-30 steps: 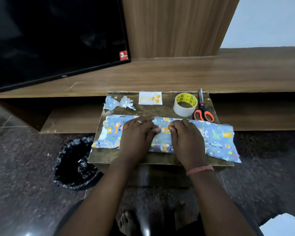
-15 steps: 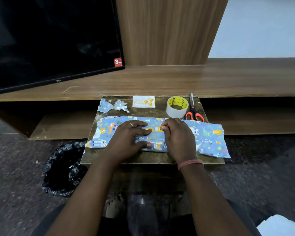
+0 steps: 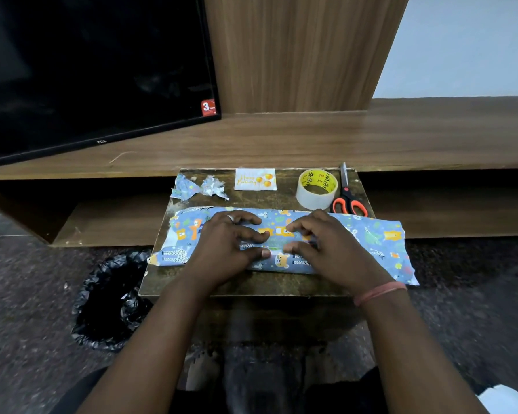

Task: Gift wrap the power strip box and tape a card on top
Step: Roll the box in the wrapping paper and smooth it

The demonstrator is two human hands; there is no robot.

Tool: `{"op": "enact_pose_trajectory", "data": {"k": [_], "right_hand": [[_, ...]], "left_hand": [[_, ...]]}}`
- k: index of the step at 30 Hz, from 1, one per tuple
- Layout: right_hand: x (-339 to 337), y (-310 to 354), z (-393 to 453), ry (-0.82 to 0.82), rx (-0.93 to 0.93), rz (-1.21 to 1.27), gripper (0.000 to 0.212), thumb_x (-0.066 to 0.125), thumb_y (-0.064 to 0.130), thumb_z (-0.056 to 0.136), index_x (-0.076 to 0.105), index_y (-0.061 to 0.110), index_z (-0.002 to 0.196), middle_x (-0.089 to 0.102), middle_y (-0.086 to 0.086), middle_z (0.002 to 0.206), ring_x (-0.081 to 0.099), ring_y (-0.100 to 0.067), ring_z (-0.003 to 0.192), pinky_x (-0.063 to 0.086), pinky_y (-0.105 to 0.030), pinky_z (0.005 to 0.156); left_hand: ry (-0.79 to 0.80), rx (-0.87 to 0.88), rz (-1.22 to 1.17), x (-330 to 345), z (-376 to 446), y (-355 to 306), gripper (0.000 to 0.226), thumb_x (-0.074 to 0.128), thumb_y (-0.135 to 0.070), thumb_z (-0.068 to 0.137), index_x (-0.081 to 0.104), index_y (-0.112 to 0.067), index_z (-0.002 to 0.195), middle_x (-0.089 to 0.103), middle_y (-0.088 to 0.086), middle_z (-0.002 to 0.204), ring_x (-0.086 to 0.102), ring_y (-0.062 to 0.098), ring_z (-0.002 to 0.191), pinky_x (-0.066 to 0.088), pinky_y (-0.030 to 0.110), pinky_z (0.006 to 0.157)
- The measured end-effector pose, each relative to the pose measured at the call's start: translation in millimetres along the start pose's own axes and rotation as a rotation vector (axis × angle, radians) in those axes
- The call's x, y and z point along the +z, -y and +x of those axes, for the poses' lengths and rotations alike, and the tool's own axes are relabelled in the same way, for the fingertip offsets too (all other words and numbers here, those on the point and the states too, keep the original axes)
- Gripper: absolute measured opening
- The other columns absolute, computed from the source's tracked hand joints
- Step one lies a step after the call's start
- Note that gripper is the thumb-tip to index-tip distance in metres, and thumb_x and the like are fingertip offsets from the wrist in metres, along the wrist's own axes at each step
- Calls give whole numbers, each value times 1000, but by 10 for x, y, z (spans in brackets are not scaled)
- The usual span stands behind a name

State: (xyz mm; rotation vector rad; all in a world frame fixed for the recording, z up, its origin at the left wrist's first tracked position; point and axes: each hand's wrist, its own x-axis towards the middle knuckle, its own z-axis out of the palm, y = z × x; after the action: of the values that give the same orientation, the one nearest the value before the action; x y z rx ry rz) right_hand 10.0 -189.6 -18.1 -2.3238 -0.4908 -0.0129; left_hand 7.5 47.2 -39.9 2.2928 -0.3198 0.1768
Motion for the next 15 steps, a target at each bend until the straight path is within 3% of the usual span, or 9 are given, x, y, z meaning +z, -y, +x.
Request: {"op": "enact_pose_trajectory", "data": {"k": [3,5,7,9,11,15], "right_hand": [[-76,-36,-56,37,10,-9,38,83,39,78,71,25,112,52,11,103,49,-9,101,38,-25,87],[-95,-19,-80,-18,15,-147,48,82,46,76,69,29,119,53,9,121,43,-15,118,32,-33,99],[-86,27,-113,18,50,-239,64,76,49,82,57,29,140,41,6,152,27,-17,145,16,-37,115],[-62,54,-133,89,69,-216,66,69,42,92,45,23,151,27,2,164,13,-14,154,4,-33,122],[-54,81,-140,83,82,-118,56,67,29,96,48,20,148,30,-1,163,19,-12,152,7,-24,121],[-24,111,-141,14,118,-52,48,69,18,94,59,22,141,39,3,158,27,-8,149,13,-16,116]], "left_hand": [[6,-2,25,-32,42,1,36,82,-55,63,81,-40,96,65,-26,119,57,13,121,45,46,105],[34,28,152,-70,51,-50,40,75,-62,62,80,-41,97,64,-17,129,53,19,128,41,44,109],[81,64,288,-76,48,-83,39,74,-60,67,75,-38,100,54,-4,148,39,26,144,30,47,118],[145,76,238,-67,23,-101,35,76,-47,79,69,-29,107,45,-2,156,24,25,154,14,42,125],[187,61,179,-71,-26,-120,45,69,-46,83,66,-24,122,53,-8,150,25,19,154,11,33,125],[147,66,210,-105,-86,-198,65,70,-40,87,53,-21,147,71,-13,125,34,16,150,18,30,121]]}}
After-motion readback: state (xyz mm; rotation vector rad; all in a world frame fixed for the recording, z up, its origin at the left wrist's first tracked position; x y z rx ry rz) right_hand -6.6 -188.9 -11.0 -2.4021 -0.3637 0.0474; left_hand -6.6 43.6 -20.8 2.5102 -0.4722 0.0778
